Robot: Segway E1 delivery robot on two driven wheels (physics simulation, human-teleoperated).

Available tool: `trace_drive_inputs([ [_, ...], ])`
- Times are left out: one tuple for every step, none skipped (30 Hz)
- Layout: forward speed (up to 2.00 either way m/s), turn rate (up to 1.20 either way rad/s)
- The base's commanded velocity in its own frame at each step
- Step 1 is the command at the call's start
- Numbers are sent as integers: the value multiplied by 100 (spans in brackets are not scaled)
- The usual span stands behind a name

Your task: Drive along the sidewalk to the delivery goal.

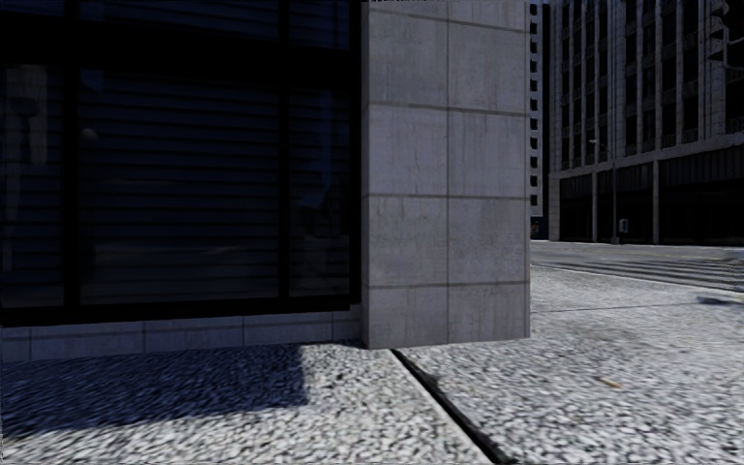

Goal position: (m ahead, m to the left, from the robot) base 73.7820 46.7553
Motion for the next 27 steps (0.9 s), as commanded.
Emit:
trace_drive_inputs([
  [116,-63],
  [116,-63],
  [116,-63],
  [116,-63],
  [116,-63],
  [116,-63],
  [116,-63],
  [116,-63],
  [116,-63],
  [116,-63],
  [116,-63],
  [116,-63],
  [116,-63],
  [116,-63],
  [116,-63],
  [116,-63],
  [116,-63],
  [116,-63],
  [116,-63],
  [116,-63],
  [116,-63],
  [116,-63],
  [116,-63],
  [116,-63],
  [116,-63],
  [116,-63],
  [116,-63],
])
